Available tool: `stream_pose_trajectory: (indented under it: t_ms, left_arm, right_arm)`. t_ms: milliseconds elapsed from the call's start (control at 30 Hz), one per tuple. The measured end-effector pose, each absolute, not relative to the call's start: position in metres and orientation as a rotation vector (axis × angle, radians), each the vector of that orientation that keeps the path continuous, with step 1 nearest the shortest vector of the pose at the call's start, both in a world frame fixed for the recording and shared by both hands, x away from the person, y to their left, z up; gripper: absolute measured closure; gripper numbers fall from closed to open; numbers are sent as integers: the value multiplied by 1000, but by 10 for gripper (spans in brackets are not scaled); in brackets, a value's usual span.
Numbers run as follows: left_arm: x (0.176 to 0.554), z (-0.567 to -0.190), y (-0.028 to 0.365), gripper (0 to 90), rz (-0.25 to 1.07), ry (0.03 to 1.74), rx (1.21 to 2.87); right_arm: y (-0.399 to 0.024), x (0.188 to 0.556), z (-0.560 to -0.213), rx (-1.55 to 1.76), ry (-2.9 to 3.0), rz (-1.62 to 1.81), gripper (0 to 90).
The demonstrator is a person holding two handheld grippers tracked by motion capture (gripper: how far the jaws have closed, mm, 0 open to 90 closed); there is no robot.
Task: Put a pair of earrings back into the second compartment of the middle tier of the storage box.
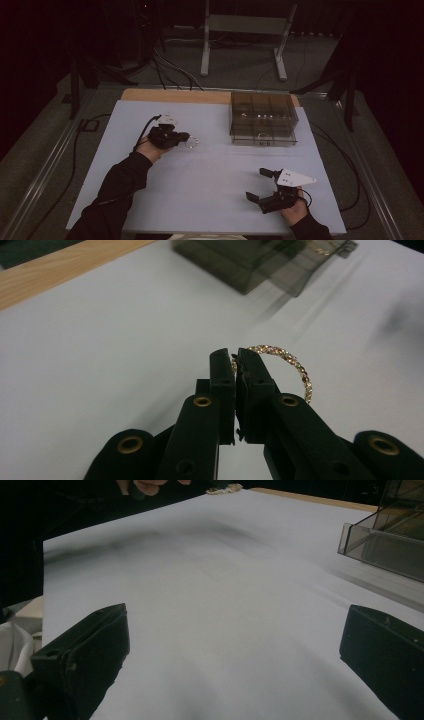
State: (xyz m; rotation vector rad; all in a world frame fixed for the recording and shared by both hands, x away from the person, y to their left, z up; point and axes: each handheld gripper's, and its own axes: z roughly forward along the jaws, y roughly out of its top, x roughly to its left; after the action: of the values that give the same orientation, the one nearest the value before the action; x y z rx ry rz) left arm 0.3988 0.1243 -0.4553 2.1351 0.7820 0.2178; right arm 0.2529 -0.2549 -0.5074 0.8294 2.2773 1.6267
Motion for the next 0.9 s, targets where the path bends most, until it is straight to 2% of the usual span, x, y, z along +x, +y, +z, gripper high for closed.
stream_pose_trajectory:
  t_ms: [333, 900]
  left_arm:
    - [399, -455, 74, 880, 142, 672, 2160]
    - [408, -433, 3, 880, 101, 558, 2145]
  right_arm:
    - [-255, 252, -507, 824, 2277, 1627, 0]
    - [-255, 253, -507, 822, 2273, 1634, 0]
